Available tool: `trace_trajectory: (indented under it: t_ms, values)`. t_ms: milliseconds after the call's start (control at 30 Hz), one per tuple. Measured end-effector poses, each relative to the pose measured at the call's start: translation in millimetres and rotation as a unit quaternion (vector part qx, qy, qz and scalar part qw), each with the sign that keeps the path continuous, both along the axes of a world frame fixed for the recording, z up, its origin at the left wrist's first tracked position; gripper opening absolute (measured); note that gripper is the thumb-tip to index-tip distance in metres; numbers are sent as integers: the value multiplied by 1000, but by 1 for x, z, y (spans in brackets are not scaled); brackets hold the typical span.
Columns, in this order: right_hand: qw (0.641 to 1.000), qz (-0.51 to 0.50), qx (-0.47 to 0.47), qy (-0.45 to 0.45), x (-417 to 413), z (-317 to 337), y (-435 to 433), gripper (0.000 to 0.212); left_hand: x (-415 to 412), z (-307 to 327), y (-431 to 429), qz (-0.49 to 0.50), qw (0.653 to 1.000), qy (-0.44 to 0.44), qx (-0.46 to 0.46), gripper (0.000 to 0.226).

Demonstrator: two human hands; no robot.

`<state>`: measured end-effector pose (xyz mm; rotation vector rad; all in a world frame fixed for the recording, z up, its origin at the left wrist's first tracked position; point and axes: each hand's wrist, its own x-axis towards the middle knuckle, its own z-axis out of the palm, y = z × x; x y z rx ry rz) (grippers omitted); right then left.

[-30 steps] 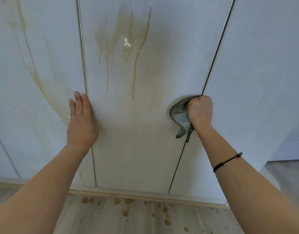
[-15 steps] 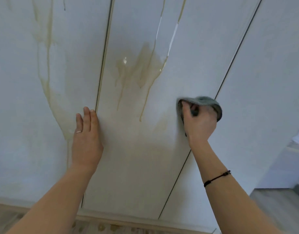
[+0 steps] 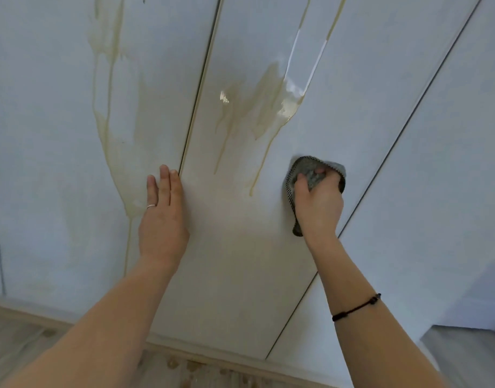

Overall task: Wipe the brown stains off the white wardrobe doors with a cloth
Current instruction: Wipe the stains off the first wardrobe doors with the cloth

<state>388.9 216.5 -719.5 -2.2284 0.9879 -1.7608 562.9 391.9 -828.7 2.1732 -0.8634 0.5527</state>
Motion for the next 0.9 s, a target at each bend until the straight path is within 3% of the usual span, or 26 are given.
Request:
trace_trajectory:
  t_ms: [67,133,200,267,333,433,533,600,700,767,833,900]
  values:
    - [997,-26,-47,55,2,-13,8,22,0,0,-1,0,1000,-1,0,95]
    - [979,-17,-99,176,3,-50,18,24,1,0,-3,2,1000,-1,0,96]
    - [942,55,-98,315,6,-87,28,24,2,-2,-2,5,1000,-4,0,95]
    - [917,83,-57,386,10,-97,32,31,3,-3,-2,5,1000,-6,-2,96]
    - [934,59,-68,345,11,-83,26,31,3,-3,-2,7,1000,-5,-4,97]
    - [981,-43,-83,169,3,-44,8,30,2,-4,-6,15,1000,-3,-6,98]
    - [1000,-15,19,9,1,-31,1,31,2,-4,-8,33,999,-9,-4,98]
    - [999,0,11,33,4,-47,9,30,1,-4,-9,32,999,-10,-2,97]
    - [974,25,-146,174,8,-87,25,18,2,-4,-8,28,1000,-12,-6,95]
    - [950,47,-199,236,10,-99,31,23,0,-5,-8,25,1000,-9,-10,96]
    - [946,47,-214,241,10,-93,28,24,0,-3,-9,28,999,-8,-14,95]
    - [968,-4,-189,167,7,-74,20,31,-1,-3,-10,33,999,-5,-13,94]
